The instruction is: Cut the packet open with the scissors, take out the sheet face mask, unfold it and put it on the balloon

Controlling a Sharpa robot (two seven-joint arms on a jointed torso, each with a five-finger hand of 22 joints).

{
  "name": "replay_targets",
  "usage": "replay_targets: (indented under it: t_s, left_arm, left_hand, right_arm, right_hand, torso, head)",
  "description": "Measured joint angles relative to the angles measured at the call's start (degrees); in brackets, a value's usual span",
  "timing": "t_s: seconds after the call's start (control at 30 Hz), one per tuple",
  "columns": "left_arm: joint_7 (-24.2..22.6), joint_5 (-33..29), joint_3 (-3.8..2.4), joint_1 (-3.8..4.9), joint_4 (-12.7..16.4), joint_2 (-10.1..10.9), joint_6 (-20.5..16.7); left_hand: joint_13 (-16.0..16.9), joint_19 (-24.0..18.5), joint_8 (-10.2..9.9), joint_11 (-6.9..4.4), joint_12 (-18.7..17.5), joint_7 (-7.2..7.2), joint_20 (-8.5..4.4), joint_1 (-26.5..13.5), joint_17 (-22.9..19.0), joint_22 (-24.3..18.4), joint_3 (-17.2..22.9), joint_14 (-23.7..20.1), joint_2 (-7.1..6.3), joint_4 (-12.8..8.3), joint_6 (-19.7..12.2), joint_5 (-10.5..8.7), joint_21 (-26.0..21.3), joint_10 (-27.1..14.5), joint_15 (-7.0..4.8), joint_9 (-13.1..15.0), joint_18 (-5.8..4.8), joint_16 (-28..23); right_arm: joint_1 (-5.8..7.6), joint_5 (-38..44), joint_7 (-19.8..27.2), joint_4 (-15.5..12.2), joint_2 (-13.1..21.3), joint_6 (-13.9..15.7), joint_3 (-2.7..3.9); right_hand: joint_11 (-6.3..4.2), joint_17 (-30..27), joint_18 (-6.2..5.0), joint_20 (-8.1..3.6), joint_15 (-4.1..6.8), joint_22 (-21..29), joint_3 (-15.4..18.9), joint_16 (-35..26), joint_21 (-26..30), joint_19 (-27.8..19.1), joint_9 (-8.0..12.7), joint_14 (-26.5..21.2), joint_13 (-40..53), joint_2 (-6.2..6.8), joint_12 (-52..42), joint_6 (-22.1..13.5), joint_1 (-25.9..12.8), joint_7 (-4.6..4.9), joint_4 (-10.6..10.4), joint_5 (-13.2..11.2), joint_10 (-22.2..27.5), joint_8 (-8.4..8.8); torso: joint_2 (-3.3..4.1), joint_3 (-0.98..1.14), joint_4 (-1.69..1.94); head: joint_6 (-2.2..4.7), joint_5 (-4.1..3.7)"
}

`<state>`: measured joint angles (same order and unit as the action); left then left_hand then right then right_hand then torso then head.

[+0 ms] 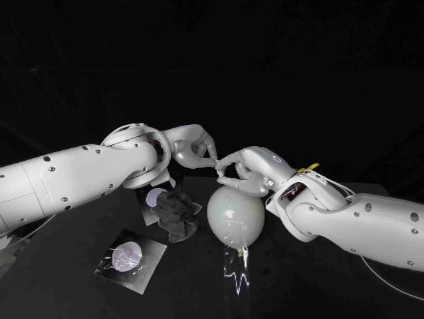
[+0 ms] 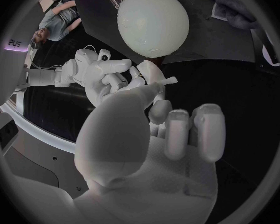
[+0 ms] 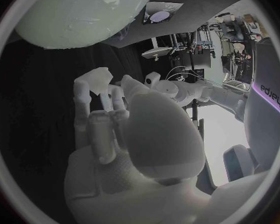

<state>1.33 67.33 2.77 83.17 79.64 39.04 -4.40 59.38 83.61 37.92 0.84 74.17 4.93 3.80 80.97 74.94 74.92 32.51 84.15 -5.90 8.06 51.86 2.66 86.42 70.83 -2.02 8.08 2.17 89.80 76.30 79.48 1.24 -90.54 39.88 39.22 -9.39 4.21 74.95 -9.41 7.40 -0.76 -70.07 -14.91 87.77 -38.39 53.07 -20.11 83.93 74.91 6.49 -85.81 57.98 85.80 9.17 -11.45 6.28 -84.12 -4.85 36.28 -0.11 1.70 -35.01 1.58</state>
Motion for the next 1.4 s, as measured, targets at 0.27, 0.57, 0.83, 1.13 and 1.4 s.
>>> replay_targets:
  t_s: [0.27, 0.57, 0.83, 1.13, 1.4]
  left_arm:
    - [0.1, -0.8, 0.00, 0.02, -0.2, -0.4, -0.2]
    - [0.2, -1.6, 0.00, 0.02, -0.3, -0.5, -0.2]
    - [0.2, -2.2, 0.00, 0.03, -0.2, -0.3, -0.3]
    - [0.2, -2.6, -0.01, 0.03, -0.2, 0.0, -0.3]
    - [0.2, -2.7, -0.01, 0.03, -0.1, 0.2, -0.3]
  left_hand:
    - [0.0, 0.0, 0.2, 0.00, 0.0, 0.00, 0.00, 0.0, 0.0, 0.0, 0.4, 0.0, 0.01, -0.1, -0.2, 0.00, 0.0, 0.0, 0.01, 0.0, 0.00, 0.0]
    - [0.0, 0.0, 0.5, 0.05, 0.0, -0.08, 0.00, 0.0, 0.0, 0.0, 0.4, 0.0, 0.00, -0.1, -0.3, -0.02, 0.0, 0.0, 0.01, 0.0, 0.00, 0.0]
    - [0.0, 0.0, 0.7, 0.10, -0.1, -0.09, 0.01, 0.0, 0.0, 0.0, 0.8, 0.0, 0.00, -0.2, -0.5, -0.04, 0.0, -0.1, 0.02, 0.0, 0.00, 0.0]
    - [-0.1, 0.0, 0.7, 0.10, -0.1, -0.01, 0.01, 0.0, 0.0, 0.0, 0.8, 0.0, -0.02, -0.2, -0.6, -0.12, 0.0, -0.1, 0.02, 0.0, 0.01, -0.2]
    - [-0.1, 0.0, 1.0, 0.10, -0.1, -0.01, 0.01, 0.1, 0.0, 0.0, 1.0, 0.0, -0.35, -0.4, -0.6, 0.01, 0.0, -0.1, 0.03, 0.0, 0.01, -0.2]
  right_arm:
    - [0.00, 1.3, 0.0, -1.0, -0.2, 1.5, 0.00]
    - [0.01, 2.9, -0.5, 0.1, -0.8, 1.0, 0.00]
    - [0.00, 4.8, -2.4, 0.7, -0.4, -1.1, 0.00]
    - [-0.01, 8.2, -8.1, 0.9, 0.9, -3.0, -0.02]
    - [-0.03, 9.9, -11.3, 0.7, 1.7, -2.4, -0.02]
  right_hand:
    - [-0.01, 0.0, -0.35, 0.00, 0.00, -0.8, -0.9, 0.5, -1.4, 1.5, 0.2, 0.0, 0.0, 0.00, -1.2, 0.9, 0.0, -0.48, 0.3, -0.1, 0.0, 0.00]
    - [-0.01, 0.0, -0.34, 0.08, 0.00, -0.9, -1.5, 0.5, -0.8, 1.6, 0.5, 0.0, 0.0, 0.45, -1.3, 1.3, -0.5, -0.47, 0.7, -1.7, 0.0, 0.00]
    - [-0.02, 0.0, -0.31, 0.09, 0.00, -1.1, -1.9, 0.4, -1.2, 1.6, 0.6, 0.0, 0.0, 0.55, -1.3, 2.0, -0.6, -0.60, 0.8, -2.0, 0.0, 0.00]
    - [-0.21, 0.0, -0.27, -0.32, 0.00, -1.5, -2.8, 0.7, -1.5, 2.0, 0.8, 0.0, 0.0, 1.05, -1.3, 2.9, -1.1, -1.04, 0.5, -3.1, 0.2, -0.22]
    - [-0.43, 0.0, -0.23, -0.52, 0.01, -2.0, -3.5, 0.9, -2.3, 3.0, 0.9, 0.0, 0.0, 1.52, -2.0, 3.5, -1.5, -1.28, 0.4, -3.1, 0.0, -0.45]
  torso:
    - [-0.08, -0.01, 0.04]
    - [-0.05, -0.02, 0.03]
    - [-0.05, -0.02, 0.01]
    - [-0.09, -0.01, -0.03]
    - [-0.06, 0.03, -0.03]
  head:
    - [-0.10, 0.03]
    - [-0.10, -0.04]
    - [-0.29, -0.08]
    - [-0.53, -0.05]
    - [-0.58, -0.03]
